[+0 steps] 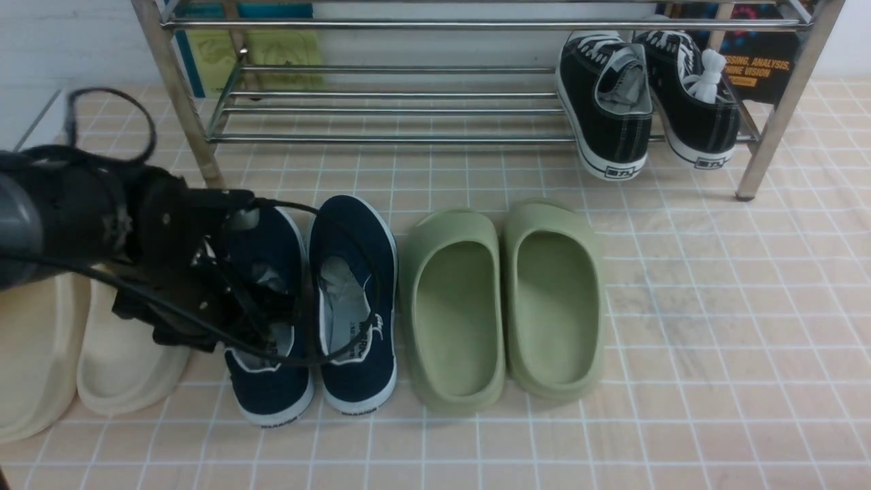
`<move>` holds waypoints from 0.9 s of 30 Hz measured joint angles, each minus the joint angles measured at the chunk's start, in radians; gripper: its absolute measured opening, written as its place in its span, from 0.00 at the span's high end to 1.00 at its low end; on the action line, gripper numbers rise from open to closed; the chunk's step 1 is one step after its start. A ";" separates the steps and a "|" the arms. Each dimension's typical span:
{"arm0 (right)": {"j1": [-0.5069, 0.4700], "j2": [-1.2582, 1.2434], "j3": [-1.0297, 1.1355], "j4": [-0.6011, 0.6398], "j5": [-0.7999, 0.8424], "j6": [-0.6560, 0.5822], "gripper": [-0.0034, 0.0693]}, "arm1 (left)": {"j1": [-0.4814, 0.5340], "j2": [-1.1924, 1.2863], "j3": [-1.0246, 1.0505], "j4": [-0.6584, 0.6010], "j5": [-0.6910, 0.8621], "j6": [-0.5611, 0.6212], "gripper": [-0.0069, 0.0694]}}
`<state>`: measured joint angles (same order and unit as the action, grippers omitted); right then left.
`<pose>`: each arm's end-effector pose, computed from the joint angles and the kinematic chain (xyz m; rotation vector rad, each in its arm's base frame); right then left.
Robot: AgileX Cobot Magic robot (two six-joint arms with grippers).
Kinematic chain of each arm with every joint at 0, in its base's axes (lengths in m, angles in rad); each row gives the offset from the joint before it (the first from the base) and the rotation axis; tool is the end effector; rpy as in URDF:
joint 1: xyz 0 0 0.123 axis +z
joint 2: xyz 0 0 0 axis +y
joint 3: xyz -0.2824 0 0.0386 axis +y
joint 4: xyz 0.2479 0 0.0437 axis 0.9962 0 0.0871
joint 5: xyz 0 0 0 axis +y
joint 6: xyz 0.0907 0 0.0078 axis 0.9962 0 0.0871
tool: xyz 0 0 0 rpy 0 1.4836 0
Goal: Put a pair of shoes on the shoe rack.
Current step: Use the left arm to grab the shoe closest to it, then use the left arm to put a shoe into the shoe rack
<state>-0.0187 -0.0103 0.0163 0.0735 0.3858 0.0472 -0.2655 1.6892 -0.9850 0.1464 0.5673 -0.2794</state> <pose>0.0522 0.0015 0.1736 0.1066 1.8723 0.0924 0.3140 -0.0780 0.1877 0.1292 2.7398 -0.0084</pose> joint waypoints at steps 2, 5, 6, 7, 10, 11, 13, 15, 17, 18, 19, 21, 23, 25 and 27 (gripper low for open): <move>0.000 0.000 0.000 0.000 0.000 0.000 0.63 | -0.009 0.020 -0.002 0.064 -0.008 -0.076 0.58; 0.000 0.000 0.000 0.000 0.000 0.000 0.63 | -0.017 -0.008 -0.024 0.118 0.024 -0.156 0.81; 0.000 0.000 0.000 0.000 0.000 0.000 0.63 | -0.017 -0.029 -0.041 0.126 0.051 -0.170 0.84; 0.000 0.000 0.000 0.000 0.000 0.000 0.63 | -0.017 -0.060 -0.071 0.137 0.090 -0.177 0.85; 0.000 0.000 0.000 0.000 0.000 0.000 0.63 | -0.017 -0.122 -0.168 0.153 0.200 -0.180 0.85; 0.000 0.000 0.000 0.000 0.000 0.000 0.63 | -0.017 -0.132 -0.207 0.157 0.214 -0.180 0.85; 0.000 0.000 0.000 0.000 0.000 0.000 0.63 | -0.017 -0.128 -0.285 0.160 0.218 -0.180 0.85; 0.000 0.000 0.000 0.000 0.000 0.000 0.63 | -0.017 -0.107 -0.331 0.161 0.218 -0.180 0.85; 0.000 0.000 0.000 0.000 0.000 0.000 0.63 | -0.017 -0.048 -0.423 0.169 0.218 -0.187 0.85; 0.000 0.000 0.000 0.000 0.000 0.000 0.63 | -0.016 -0.012 -0.464 0.173 0.218 -0.188 0.85; 0.000 0.000 0.000 0.000 0.000 0.000 0.63 | -0.014 0.020 -0.498 0.175 0.217 -0.189 0.85; 0.000 0.000 0.000 0.000 0.000 0.000 0.63 | -0.007 0.115 -0.598 0.174 0.212 -0.190 0.85; 0.000 0.000 0.000 0.000 0.000 0.000 0.63 | 0.003 0.197 -0.687 0.171 0.206 -0.190 0.85; 0.000 0.000 0.000 0.000 0.000 0.000 0.63 | 0.016 0.294 -0.799 0.168 0.199 -0.196 0.85; 0.000 0.000 0.000 0.000 0.000 0.000 0.63 | 0.029 0.358 -0.878 0.167 0.198 -0.206 0.85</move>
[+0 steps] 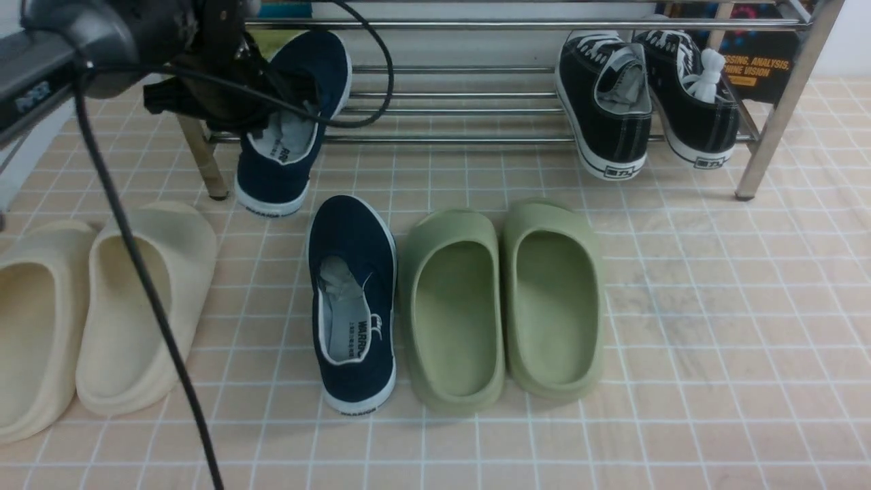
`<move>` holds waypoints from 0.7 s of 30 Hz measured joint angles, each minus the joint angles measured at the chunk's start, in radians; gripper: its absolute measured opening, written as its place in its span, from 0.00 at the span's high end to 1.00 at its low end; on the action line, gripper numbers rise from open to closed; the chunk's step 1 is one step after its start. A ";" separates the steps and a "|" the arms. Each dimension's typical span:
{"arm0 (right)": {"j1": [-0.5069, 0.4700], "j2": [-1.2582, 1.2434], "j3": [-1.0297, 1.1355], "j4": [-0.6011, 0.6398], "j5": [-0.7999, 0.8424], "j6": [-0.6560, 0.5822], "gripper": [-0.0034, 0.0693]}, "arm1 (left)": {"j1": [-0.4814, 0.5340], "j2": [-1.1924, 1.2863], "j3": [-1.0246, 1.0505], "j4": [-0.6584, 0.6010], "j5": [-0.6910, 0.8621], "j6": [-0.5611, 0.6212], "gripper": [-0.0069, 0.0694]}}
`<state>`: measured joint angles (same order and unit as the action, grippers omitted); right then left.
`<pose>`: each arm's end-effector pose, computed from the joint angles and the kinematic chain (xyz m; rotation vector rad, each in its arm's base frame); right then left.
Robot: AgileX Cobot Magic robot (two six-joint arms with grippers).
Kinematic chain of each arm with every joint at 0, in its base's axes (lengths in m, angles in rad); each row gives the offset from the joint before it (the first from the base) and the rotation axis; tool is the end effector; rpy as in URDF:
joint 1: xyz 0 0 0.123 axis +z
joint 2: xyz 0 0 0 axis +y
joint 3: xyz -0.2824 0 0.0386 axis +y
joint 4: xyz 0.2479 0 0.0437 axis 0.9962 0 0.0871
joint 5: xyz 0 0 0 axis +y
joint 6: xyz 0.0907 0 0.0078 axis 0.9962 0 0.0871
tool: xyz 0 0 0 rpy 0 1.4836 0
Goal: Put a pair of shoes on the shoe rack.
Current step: Use the left arm to put a shoe into the shoe rack
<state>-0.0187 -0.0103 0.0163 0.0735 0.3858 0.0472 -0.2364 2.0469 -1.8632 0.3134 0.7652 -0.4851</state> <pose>0.0522 0.0015 0.1736 0.1066 1.8723 0.0924 0.4663 -0.0923 0.2879 -0.1216 2.3794 0.0266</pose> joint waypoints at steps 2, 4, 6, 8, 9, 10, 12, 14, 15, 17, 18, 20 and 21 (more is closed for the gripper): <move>0.000 0.000 0.000 0.000 0.000 0.000 0.63 | 0.018 0.073 -0.089 0.001 0.000 -0.026 0.85; 0.000 0.000 0.000 0.000 0.000 0.000 0.63 | 0.028 0.116 -0.149 0.007 -0.003 -0.043 0.85; 0.000 0.000 0.000 0.000 0.000 0.000 0.63 | 0.034 0.158 -0.203 0.026 -0.019 -0.050 0.85; 0.000 0.000 0.000 0.000 0.000 0.000 0.63 | 0.035 0.189 -0.236 0.042 -0.049 -0.042 0.83; 0.000 0.000 0.000 0.000 0.000 0.000 0.63 | 0.035 0.200 -0.241 0.044 -0.067 -0.035 0.81; 0.000 0.000 0.000 0.000 0.000 0.000 0.63 | 0.034 0.209 -0.244 0.044 -0.080 -0.031 0.79; 0.000 0.000 0.000 0.000 0.000 0.000 0.63 | 0.034 0.215 -0.245 0.046 -0.096 -0.029 0.76; 0.000 0.000 0.000 0.000 0.000 0.000 0.63 | 0.034 0.221 -0.247 0.061 -0.129 -0.029 0.62; 0.000 0.000 0.000 0.000 0.000 0.000 0.63 | 0.034 0.221 -0.249 0.062 -0.129 -0.029 0.57; 0.000 0.000 0.000 0.000 0.000 0.000 0.63 | 0.034 0.216 -0.253 0.069 -0.121 -0.029 0.47; 0.000 0.000 0.000 0.000 0.000 0.000 0.63 | 0.034 0.210 -0.256 0.070 -0.093 -0.029 0.41; 0.000 0.000 0.000 0.000 0.000 0.000 0.63 | 0.024 0.186 -0.257 0.070 -0.004 -0.022 0.31; 0.000 0.000 0.000 0.000 0.000 0.000 0.63 | 0.018 0.162 -0.257 0.068 0.058 -0.009 0.28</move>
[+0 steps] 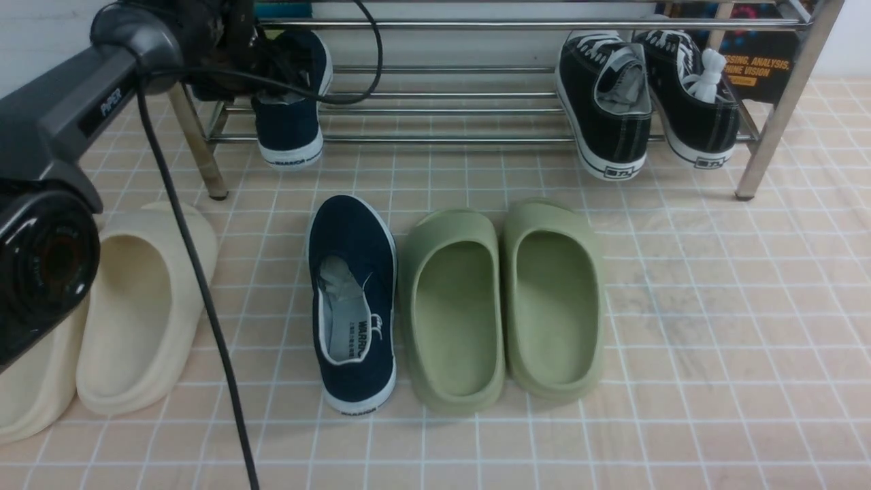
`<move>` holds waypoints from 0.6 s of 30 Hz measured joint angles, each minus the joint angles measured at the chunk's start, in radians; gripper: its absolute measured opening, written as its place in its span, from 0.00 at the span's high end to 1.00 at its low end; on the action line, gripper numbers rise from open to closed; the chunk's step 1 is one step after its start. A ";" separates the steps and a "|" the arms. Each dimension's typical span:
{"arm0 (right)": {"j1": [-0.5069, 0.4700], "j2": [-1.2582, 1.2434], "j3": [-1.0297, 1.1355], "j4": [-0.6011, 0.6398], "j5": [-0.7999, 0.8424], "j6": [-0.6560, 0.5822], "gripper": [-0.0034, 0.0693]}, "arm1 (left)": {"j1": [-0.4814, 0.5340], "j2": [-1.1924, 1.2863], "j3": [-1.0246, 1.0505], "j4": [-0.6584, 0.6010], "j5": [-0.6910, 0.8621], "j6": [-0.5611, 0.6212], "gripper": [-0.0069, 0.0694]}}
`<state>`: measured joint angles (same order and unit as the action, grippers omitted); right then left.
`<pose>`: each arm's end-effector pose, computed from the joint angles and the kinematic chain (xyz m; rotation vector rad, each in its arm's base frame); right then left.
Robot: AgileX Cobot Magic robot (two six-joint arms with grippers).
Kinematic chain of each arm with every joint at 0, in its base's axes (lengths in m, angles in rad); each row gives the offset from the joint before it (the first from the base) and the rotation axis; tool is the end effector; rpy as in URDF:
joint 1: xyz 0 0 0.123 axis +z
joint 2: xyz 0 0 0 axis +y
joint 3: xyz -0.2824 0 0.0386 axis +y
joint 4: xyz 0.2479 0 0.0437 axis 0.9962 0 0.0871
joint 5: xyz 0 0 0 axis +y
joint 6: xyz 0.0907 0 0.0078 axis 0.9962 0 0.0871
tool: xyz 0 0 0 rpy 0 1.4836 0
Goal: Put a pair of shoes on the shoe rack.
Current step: Use the left arm to put a shoe into the shoe rack, then use the left arm to grab the shoe closest to it
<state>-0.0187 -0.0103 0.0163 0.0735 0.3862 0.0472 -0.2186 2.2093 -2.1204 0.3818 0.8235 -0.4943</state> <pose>0.0522 0.0016 0.1735 0.1066 1.8727 0.0924 0.5050 -0.0867 0.2861 -0.1442 2.3189 0.1031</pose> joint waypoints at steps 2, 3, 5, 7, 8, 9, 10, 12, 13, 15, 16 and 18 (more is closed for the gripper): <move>0.000 0.000 0.000 0.000 0.000 0.000 0.63 | -0.016 -0.051 0.000 -0.002 0.126 0.045 0.24; 0.000 0.000 0.000 0.000 0.000 0.000 0.63 | -0.022 -0.068 0.000 -0.005 0.173 0.068 0.23; 0.000 0.000 0.000 0.000 0.000 0.000 0.63 | -0.050 -0.128 0.000 -0.022 0.293 0.132 0.23; 0.000 0.000 0.000 0.000 0.000 0.000 0.63 | -0.078 -0.176 0.022 -0.052 0.367 0.185 0.22; 0.000 0.000 0.000 0.000 0.000 0.000 0.63 | -0.095 -0.198 0.045 -0.066 0.383 0.199 0.22; 0.000 0.000 0.000 0.000 0.000 0.000 0.63 | -0.113 -0.226 0.087 -0.083 0.393 0.211 0.22; 0.000 0.000 0.000 0.000 0.000 0.000 0.63 | -0.132 -0.255 0.143 -0.093 0.396 0.213 0.22; 0.000 0.000 0.000 0.000 0.000 0.000 0.63 | -0.152 -0.291 0.228 -0.101 0.390 0.209 0.22; 0.000 0.000 0.000 0.000 0.000 0.000 0.63 | -0.188 -0.346 0.365 -0.112 0.344 0.180 0.22; 0.000 0.000 0.000 0.000 0.000 0.000 0.63 | -0.219 -0.403 0.546 -0.117 0.236 0.117 0.22; 0.000 0.000 0.000 0.000 0.000 0.000 0.63 | -0.232 -0.428 0.616 -0.117 0.184 0.089 0.22; 0.000 0.000 0.000 0.000 0.000 0.000 0.63 | -0.259 -0.479 0.768 -0.117 0.048 0.021 0.22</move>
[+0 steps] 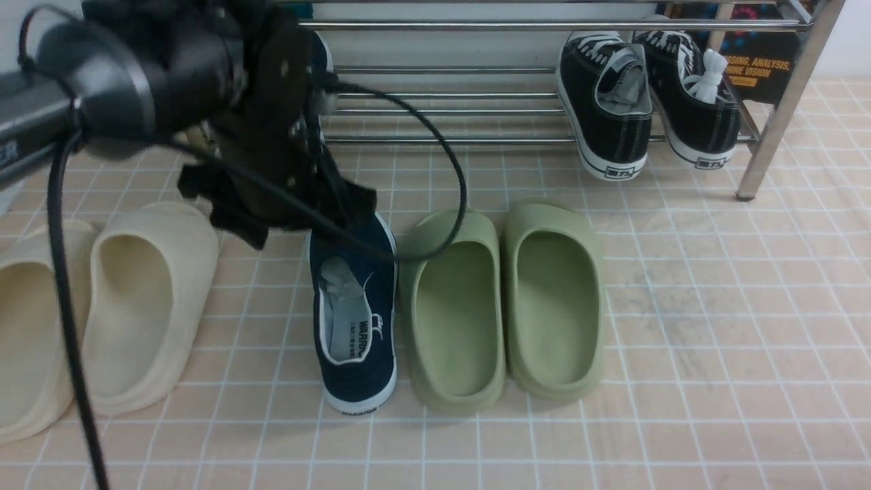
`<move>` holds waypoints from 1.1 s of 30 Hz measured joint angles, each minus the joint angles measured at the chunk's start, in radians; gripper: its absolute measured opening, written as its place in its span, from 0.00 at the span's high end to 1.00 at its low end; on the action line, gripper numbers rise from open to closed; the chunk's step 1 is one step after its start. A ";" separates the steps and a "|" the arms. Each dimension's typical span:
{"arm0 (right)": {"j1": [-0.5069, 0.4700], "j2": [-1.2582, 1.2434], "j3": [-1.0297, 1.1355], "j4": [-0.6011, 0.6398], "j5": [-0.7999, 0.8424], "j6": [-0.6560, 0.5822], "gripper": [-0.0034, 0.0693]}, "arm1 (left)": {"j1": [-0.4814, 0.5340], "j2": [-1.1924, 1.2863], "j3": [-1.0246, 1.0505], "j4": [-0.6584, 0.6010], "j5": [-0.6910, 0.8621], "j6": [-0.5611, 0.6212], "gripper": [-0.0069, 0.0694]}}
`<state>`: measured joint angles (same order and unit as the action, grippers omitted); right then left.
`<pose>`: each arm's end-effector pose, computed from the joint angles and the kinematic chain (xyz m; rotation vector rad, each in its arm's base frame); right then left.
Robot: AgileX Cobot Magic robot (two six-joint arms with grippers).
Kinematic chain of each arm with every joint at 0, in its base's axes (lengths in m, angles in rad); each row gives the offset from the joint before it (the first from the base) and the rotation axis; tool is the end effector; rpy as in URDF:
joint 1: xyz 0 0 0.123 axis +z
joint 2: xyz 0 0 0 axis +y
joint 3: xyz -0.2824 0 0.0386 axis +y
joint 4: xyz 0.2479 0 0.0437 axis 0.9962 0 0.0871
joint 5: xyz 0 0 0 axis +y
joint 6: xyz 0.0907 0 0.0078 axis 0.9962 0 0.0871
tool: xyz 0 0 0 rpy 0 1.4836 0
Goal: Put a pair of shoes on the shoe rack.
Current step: Use the left arm to grab the shoe closest to it, then use the left arm to put a shoe into the shoe rack
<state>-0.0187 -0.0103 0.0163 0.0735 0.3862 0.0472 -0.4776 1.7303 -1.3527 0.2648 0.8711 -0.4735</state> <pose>0.0522 0.0016 0.1735 0.1066 1.8727 0.0924 0.3337 -0.1522 0.2637 0.1778 2.6667 0.0304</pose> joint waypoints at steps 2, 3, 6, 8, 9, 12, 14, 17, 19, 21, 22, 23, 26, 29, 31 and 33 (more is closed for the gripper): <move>0.000 0.000 0.000 0.000 0.000 0.000 0.63 | -0.012 -0.021 0.070 0.000 -0.074 -0.038 0.22; 0.000 0.000 0.000 0.000 0.000 0.000 0.63 | -0.022 -0.031 0.132 0.004 -0.143 -0.083 0.22; 0.000 0.000 0.000 0.000 0.000 0.000 0.62 | -0.024 -0.020 0.207 0.032 -0.229 -0.180 0.27; 0.000 0.000 0.000 0.000 0.000 0.000 0.62 | -0.024 0.000 0.224 0.061 -0.252 -0.225 0.33; 0.000 0.000 0.000 0.000 0.000 0.000 0.62 | -0.024 0.019 0.227 0.079 -0.267 -0.248 0.38; 0.000 0.000 0.000 0.000 0.000 0.000 0.62 | -0.024 0.059 0.228 0.101 -0.297 -0.273 0.56; 0.000 0.000 0.000 0.000 0.000 0.000 0.62 | -0.024 0.072 0.217 0.109 -0.286 -0.274 0.76; 0.000 0.000 0.000 0.000 0.000 0.000 0.62 | -0.024 0.060 0.164 0.108 -0.211 -0.249 0.86; 0.000 0.000 0.000 0.000 0.000 0.000 0.62 | -0.024 0.038 0.109 0.100 -0.139 -0.217 0.86; 0.000 0.000 0.000 0.000 0.000 0.000 0.62 | -0.022 0.011 -0.001 0.076 -0.014 -0.134 0.86; 0.000 0.000 0.000 0.000 0.000 0.000 0.62 | -0.016 0.007 -0.044 0.057 0.017 -0.102 0.86; 0.000 0.000 0.000 0.000 0.000 0.000 0.62 | -0.009 0.007 -0.086 0.031 0.029 -0.075 0.86; 0.000 0.000 0.000 0.000 0.000 0.000 0.62 | 0.017 0.046 -0.206 -0.040 0.015 -0.029 0.86; 0.000 0.000 0.000 0.000 0.000 0.000 0.62 | 0.049 0.108 -0.286 -0.088 -0.018 -0.017 0.86; 0.000 0.000 0.000 0.000 0.000 0.000 0.62 | 0.085 0.191 -0.380 -0.113 -0.069 -0.014 0.86; 0.000 0.000 0.000 0.000 0.000 0.000 0.62 | 0.107 0.253 -0.437 -0.118 -0.116 -0.015 0.86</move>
<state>-0.0187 -0.0103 0.0163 0.0735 0.3862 0.0472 -0.3705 1.9836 -1.7900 0.1467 0.7554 -0.4888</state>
